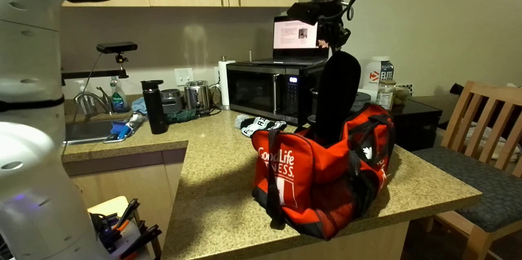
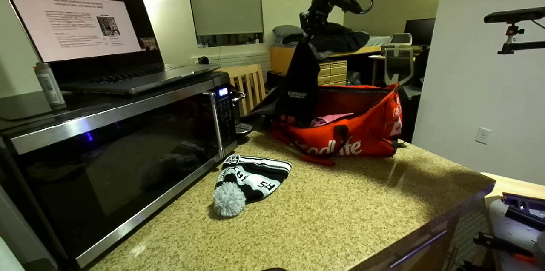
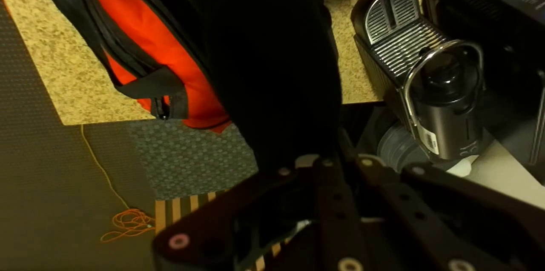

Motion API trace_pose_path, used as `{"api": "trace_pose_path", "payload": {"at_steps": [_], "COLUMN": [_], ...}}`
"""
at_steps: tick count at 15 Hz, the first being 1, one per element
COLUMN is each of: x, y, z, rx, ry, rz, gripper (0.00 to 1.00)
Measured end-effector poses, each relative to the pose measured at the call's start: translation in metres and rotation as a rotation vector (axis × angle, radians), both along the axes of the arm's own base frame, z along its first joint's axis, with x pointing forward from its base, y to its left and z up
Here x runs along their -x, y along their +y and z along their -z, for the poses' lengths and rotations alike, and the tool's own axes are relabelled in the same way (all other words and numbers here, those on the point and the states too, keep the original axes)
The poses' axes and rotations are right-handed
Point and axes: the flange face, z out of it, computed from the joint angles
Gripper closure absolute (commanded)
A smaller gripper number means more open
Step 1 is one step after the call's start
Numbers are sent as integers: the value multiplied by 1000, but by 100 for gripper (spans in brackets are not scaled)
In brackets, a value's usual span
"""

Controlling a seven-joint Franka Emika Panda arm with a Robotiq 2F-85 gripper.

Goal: Put the head sock in the orange bag

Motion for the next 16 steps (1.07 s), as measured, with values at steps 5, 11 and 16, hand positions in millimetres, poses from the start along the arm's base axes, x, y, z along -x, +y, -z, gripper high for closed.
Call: {"api": "trace_pose_path", "payload": {"at_steps": [5, 11, 16], "x": [4, 7, 12], "y": [-16, -22, -28], "z": [0, 4, 7], "rx": [3, -23, -54], "ry": [10, 22, 30], "rz": [72, 137, 202], "gripper": [96, 45, 14]}}
